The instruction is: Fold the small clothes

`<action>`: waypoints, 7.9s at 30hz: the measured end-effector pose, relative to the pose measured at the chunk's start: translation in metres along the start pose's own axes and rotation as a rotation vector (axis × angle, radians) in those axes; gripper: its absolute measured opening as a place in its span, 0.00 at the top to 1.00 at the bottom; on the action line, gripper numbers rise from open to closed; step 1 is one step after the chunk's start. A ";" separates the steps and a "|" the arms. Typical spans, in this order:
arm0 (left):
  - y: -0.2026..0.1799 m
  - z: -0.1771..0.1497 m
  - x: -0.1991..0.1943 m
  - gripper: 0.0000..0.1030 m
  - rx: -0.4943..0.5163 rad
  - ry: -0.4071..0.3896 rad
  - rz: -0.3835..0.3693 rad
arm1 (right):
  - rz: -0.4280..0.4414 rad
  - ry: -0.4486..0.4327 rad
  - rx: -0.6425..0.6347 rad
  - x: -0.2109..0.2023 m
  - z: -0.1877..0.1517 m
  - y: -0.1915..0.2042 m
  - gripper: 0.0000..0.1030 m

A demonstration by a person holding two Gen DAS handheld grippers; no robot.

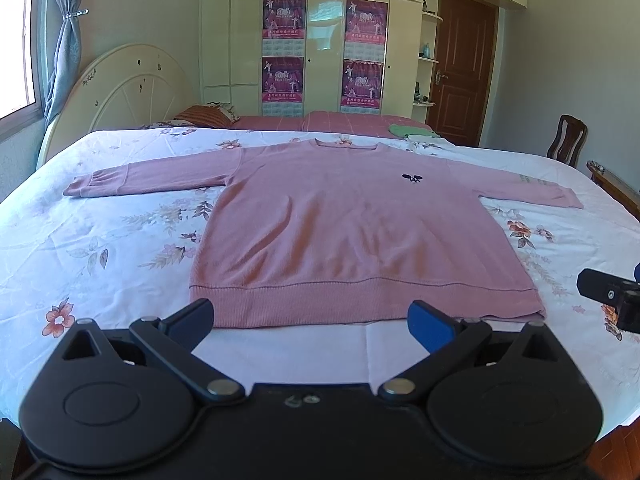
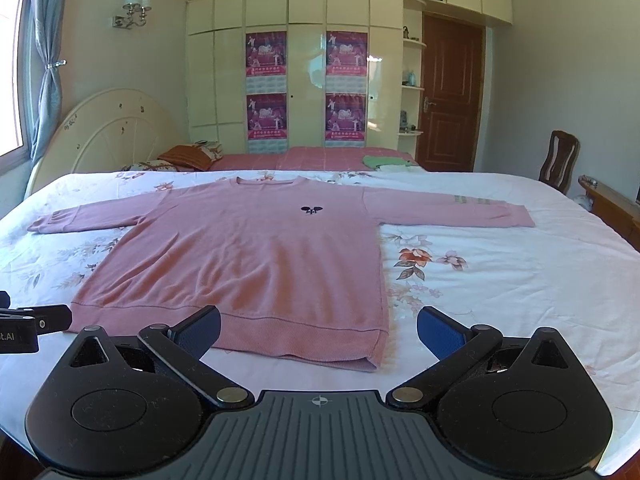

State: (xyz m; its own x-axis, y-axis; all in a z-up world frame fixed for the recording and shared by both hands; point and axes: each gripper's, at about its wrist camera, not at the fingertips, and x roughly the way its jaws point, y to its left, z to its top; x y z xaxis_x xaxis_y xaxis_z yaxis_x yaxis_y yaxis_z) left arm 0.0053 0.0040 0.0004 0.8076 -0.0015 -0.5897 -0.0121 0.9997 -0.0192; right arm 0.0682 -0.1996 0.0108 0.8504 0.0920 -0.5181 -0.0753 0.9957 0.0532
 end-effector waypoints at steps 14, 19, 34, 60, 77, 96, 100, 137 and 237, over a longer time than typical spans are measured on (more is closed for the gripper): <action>-0.003 -0.001 0.001 0.00 0.005 0.007 0.007 | 0.003 0.000 0.000 0.002 0.000 0.000 0.00; -0.005 -0.002 0.003 0.00 0.019 0.021 0.001 | 0.003 0.001 0.002 0.003 0.000 0.000 0.00; -0.034 0.010 0.041 0.00 -0.020 0.000 -0.155 | -0.098 -0.021 0.074 0.007 0.010 -0.049 0.00; -0.040 0.134 0.208 0.19 0.042 -0.035 -0.007 | -0.206 -0.061 0.351 0.133 0.106 -0.211 0.40; -0.071 0.166 0.341 0.07 0.034 0.053 0.063 | -0.293 0.002 0.706 0.293 0.106 -0.393 0.57; -0.051 0.161 0.355 0.05 0.052 0.154 0.131 | -0.273 0.009 0.686 0.273 0.098 -0.460 0.95; -0.038 0.160 0.353 0.05 0.024 0.156 0.134 | -0.280 -0.006 0.637 0.256 0.107 -0.441 0.95; 0.141 0.162 0.317 0.11 -0.092 0.100 0.039 | 0.294 0.145 -0.079 0.375 0.103 0.084 0.94; -0.023 0.218 0.500 0.95 0.002 0.131 -0.220 | 0.183 0.152 0.524 0.382 0.149 -0.216 0.50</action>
State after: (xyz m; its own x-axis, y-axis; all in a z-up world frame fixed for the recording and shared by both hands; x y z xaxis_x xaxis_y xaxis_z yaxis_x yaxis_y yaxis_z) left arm 0.5379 -0.0145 -0.1181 0.7074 -0.2213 -0.6713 0.1562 0.9752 -0.1569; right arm 0.4873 -0.3803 -0.0714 0.7603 0.3010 -0.5757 0.0870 0.8310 0.5494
